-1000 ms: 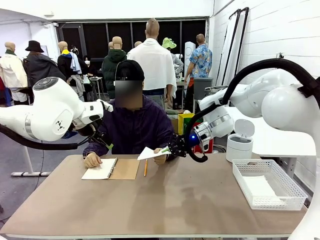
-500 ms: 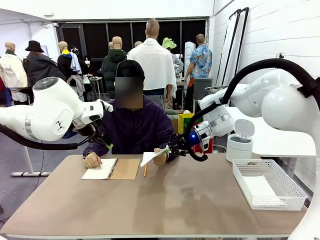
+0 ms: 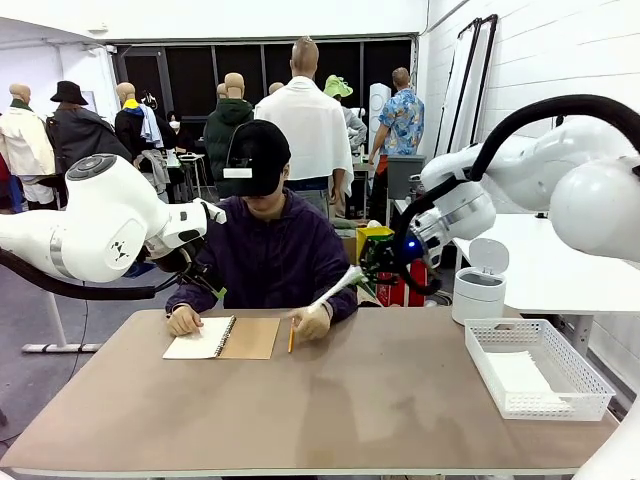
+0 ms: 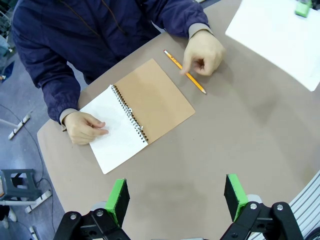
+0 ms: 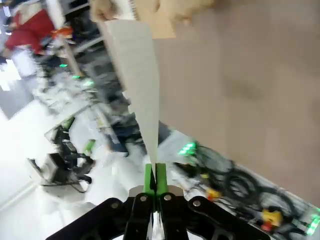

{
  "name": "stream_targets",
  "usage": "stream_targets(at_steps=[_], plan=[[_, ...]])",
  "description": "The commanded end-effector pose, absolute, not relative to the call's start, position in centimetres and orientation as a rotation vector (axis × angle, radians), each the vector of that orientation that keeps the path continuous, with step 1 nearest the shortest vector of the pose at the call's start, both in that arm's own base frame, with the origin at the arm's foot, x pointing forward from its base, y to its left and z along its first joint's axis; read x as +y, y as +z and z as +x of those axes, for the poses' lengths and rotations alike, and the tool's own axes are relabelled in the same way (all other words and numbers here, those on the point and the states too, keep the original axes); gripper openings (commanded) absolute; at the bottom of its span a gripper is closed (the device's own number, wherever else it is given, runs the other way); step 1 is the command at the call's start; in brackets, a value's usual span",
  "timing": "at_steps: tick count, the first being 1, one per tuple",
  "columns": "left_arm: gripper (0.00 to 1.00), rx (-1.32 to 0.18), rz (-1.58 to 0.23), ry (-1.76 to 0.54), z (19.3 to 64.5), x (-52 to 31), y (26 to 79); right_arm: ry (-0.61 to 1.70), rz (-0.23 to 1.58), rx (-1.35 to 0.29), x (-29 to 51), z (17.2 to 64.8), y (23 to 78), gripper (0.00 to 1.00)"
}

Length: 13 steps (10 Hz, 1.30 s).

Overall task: Sort the paper based on its condition.
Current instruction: If a person hands you a paper, place it in the Organizing basket , and if it's crumpled, put it in the Trash can.

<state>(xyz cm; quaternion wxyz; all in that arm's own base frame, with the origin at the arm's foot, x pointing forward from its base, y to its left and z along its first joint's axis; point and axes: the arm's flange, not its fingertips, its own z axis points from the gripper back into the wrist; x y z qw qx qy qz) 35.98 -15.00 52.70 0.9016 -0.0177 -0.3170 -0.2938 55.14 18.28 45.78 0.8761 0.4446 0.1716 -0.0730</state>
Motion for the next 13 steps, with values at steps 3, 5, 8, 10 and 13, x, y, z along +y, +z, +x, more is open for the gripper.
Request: stream_targets(at_steps=[3,5,8,10,13], plan=[[1.0,-0.65,-0.042,-0.605,36.0,-14.9,52.7,-0.009,0.574,0.144,12.9,52.4,47.9,0.0],[1.0,-0.65,-0.042,-0.605,36.0,-14.9,52.7,-0.001,0.492,0.139,10.4,51.3,48.6,0.0],[1.0,-0.65,-0.042,-0.605,36.0,-14.9,52.7,-0.006,0.482,0.147,9.9,51.8,49.4,0.0],[1.0,-0.65,-0.042,-0.605,36.0,-14.9,52.7,-0.006,0.482,0.147,9.9,51.8,49.4,0.0],[1.0,-0.65,-0.042,-0.605,36.0,-14.9,52.7,-0.014,0.466,0.137,9.7,51.5,49.3,0.0]])
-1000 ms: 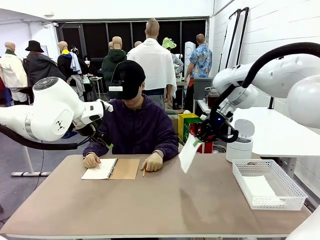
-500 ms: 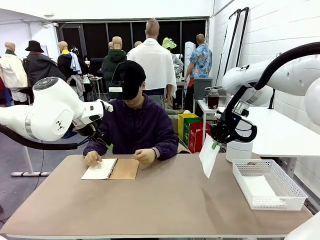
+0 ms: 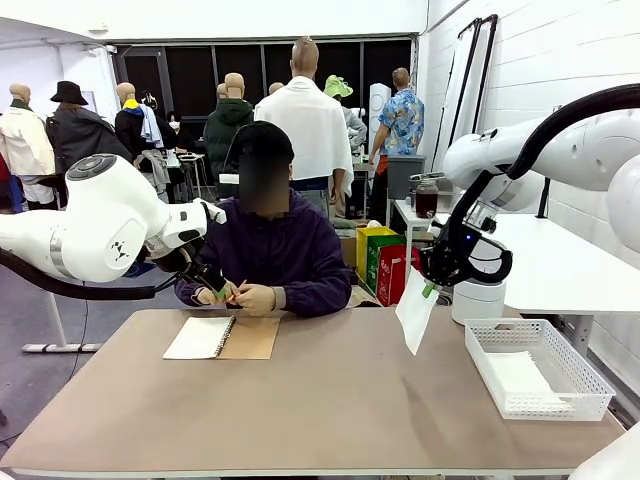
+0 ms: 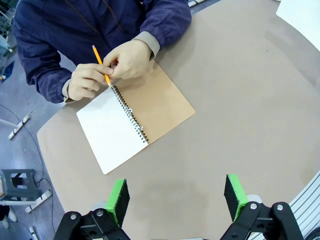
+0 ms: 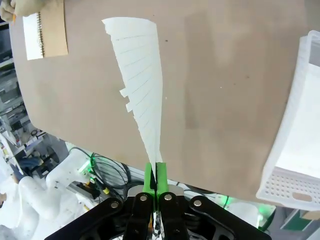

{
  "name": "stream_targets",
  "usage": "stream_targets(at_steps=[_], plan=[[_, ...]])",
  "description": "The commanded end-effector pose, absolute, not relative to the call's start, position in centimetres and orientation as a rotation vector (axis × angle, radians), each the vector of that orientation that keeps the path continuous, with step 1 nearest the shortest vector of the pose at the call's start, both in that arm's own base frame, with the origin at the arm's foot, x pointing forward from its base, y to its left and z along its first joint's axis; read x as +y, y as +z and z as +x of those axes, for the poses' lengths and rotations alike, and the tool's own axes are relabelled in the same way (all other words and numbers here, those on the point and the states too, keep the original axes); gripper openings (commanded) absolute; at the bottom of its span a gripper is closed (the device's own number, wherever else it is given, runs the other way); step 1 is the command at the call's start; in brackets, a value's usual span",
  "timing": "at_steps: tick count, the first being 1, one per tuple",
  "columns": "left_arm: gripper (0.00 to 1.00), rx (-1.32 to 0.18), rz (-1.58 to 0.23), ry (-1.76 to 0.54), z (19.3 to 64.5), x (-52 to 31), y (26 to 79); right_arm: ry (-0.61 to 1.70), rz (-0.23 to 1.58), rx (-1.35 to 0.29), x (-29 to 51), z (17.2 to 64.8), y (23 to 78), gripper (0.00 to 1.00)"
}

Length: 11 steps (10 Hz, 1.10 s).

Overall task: Sort the paper based on its condition.
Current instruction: If a person hands you a paper, place it in the Organizing basket , and if it's crumpled, put it in the Trash can.

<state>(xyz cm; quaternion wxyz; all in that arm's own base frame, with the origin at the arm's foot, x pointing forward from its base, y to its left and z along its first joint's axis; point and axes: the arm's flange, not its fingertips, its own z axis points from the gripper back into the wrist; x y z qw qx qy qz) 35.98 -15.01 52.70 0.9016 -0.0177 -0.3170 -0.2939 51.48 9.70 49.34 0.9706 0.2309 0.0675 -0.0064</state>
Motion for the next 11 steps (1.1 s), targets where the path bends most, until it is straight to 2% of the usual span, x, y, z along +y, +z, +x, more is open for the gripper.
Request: stream_targets(at_steps=[1,6,11], plan=[[1.0,-0.65,-0.042,-0.605,36.0,-14.9,52.7,-0.023,0.453,0.117,8.3,51.5,49.1,0.0],[1.0,-0.65,-0.042,-0.605,36.0,-14.9,52.7,-0.074,0.38,0.059,0.3,50.5,50.5,0.0],[1.0,-0.65,-0.042,-0.605,36.0,-14.9,52.7,-0.029,0.299,0.038,-5.2,50.0,47.8,0.0]])
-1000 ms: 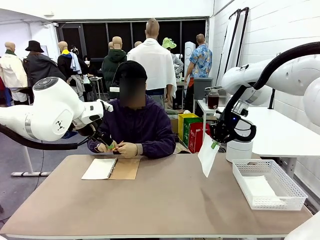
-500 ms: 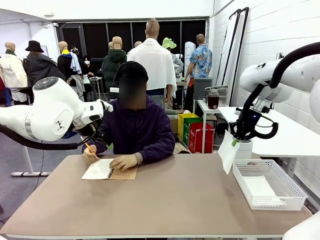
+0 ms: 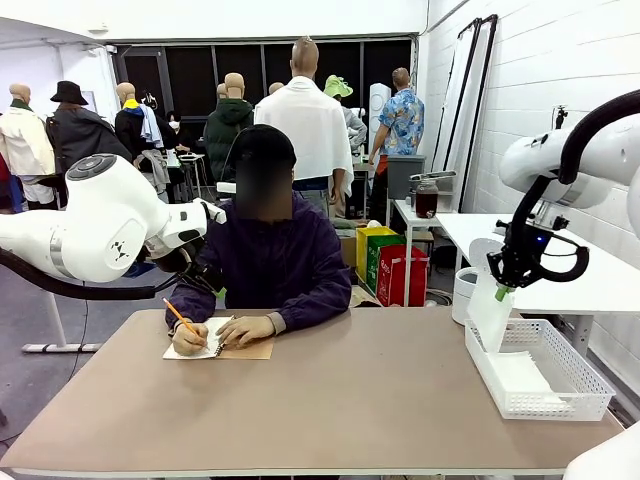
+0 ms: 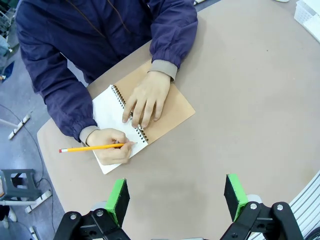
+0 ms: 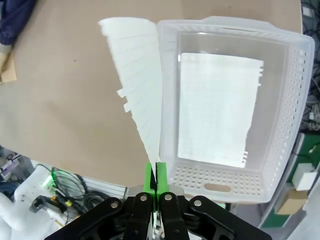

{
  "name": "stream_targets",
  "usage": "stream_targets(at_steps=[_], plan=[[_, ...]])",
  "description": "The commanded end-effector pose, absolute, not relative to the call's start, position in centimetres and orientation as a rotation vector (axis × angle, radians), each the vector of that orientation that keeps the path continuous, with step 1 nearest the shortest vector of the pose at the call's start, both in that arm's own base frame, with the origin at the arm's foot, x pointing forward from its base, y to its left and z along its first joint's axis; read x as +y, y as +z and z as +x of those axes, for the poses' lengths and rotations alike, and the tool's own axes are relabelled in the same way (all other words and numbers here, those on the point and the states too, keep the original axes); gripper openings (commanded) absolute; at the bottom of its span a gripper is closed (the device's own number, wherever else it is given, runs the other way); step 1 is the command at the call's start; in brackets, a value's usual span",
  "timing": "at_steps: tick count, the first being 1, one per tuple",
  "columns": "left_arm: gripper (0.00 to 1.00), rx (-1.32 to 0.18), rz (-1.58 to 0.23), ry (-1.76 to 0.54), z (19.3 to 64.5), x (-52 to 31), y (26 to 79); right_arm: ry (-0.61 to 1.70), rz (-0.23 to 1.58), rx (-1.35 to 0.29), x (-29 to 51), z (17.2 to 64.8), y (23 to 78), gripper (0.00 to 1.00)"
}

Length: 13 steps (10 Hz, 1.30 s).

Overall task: Sort the paper based on its condition.
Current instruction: If a person hands you a paper, place it in the Organizing basket , and if it's crumpled, put it in the Trash can.

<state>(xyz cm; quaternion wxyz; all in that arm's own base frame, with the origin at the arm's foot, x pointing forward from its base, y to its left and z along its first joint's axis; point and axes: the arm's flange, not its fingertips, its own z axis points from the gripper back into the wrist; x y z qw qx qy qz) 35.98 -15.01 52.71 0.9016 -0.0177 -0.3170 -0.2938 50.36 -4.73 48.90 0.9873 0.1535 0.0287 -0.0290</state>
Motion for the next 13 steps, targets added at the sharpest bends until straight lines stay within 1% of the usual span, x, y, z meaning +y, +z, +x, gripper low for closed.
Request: stream_targets(at_steps=[1,4,8,13], plan=[[1.0,-0.65,-0.042,-0.605,36.0,-14.9,52.7,-0.02,0.301,0.037,-5.8,49.8,47.1,0.0],[1.0,-0.65,-0.042,-0.605,36.0,-14.9,52.7,-0.001,0.311,0.046,-6.5,49.7,45.2,0.0],[1.0,-0.65,-0.042,-0.605,36.0,-14.9,52.7,-0.056,0.33,0.087,-6.0,49.0,42.3,0.0],[1.0,-0.65,-0.042,-0.605,36.0,-14.9,52.7,-0.173,0.222,0.112,-5.7,48.7,38.6,0.0]])
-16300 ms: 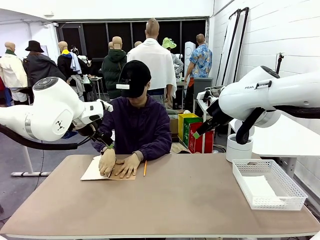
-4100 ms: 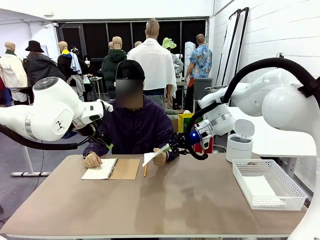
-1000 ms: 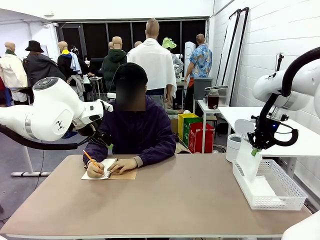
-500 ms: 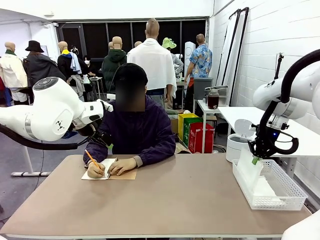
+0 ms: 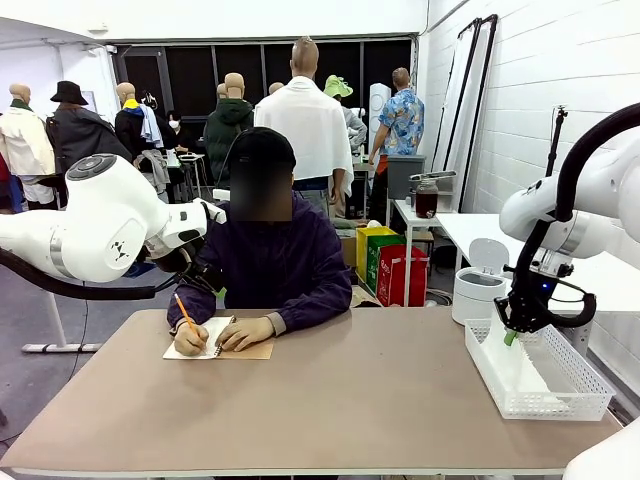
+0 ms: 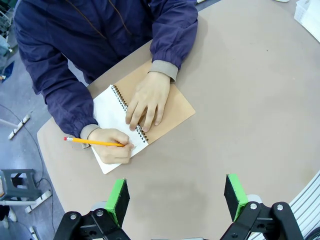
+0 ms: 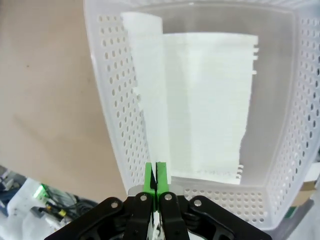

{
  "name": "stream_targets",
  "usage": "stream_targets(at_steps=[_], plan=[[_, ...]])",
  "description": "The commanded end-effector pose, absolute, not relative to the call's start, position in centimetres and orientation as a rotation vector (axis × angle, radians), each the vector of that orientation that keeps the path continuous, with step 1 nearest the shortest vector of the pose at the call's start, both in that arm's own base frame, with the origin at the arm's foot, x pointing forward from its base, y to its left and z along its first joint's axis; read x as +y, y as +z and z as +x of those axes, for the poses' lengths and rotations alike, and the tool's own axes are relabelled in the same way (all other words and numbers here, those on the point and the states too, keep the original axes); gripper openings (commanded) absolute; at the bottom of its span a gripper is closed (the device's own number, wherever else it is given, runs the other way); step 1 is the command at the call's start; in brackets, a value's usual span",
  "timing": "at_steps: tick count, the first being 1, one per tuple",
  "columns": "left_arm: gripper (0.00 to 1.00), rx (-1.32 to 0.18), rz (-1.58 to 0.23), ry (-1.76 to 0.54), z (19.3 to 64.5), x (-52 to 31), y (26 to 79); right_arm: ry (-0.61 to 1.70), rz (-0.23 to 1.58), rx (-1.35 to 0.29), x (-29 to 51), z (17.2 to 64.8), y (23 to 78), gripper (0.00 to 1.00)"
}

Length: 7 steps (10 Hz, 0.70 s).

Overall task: Sort the paper based on its condition.
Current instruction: If a person hands you a paper, place it in the Organizing basket , and if it's crumpled, put it in the Trash can.

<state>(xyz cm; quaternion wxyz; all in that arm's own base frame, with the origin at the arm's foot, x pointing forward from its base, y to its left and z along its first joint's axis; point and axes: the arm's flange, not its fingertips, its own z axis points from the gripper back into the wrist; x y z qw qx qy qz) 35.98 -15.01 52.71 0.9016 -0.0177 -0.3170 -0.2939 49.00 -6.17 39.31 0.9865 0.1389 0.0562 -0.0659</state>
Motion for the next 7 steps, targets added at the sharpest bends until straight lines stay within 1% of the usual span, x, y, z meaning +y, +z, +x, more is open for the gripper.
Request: stream_targets(at_steps=[1,4,7], plan=[[1.0,-0.65,-0.042,-0.605,36.0,-14.9,52.7,-0.183,0.215,0.115,-5.7,48.8,38.2,0.0],[1.0,-0.65,-0.042,-0.605,36.0,-14.9,52.7,-0.228,0.137,0.133,-5.3,49.3,36.9,0.0],[1.0,-0.65,-0.042,-0.605,36.0,-14.9,52.7,-0.265,0.058,0.135,-4.9,49.6,36.5,0.57]])
